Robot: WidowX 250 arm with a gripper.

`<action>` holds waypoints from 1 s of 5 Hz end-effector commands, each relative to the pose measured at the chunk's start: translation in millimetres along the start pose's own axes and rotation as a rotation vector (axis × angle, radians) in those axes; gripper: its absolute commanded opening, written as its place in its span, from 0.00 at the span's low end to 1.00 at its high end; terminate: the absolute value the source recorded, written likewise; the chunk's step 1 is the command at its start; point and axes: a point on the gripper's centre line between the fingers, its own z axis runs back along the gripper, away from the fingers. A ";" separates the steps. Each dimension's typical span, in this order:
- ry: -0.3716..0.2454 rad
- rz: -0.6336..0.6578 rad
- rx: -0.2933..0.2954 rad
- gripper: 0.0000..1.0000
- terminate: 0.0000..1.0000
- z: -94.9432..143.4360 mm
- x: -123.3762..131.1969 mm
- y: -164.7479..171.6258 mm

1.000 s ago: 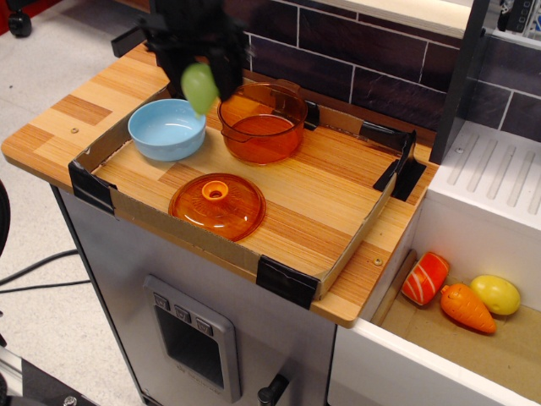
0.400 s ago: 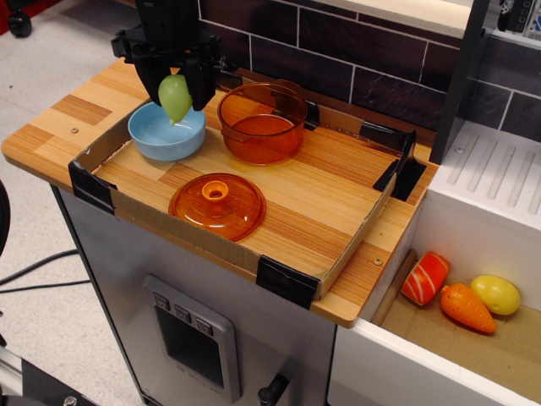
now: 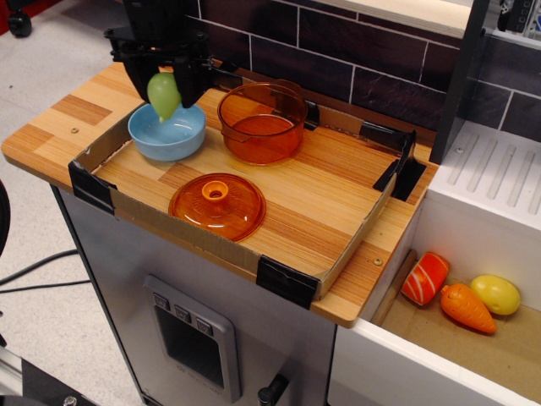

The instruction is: Put pear in bowl

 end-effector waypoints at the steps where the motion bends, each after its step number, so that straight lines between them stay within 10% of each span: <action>1: -0.013 -0.027 0.039 1.00 0.00 28.6 9.0 11.2; 5: 0.012 -0.055 -0.032 1.00 0.00 73.6 9.8 -29.5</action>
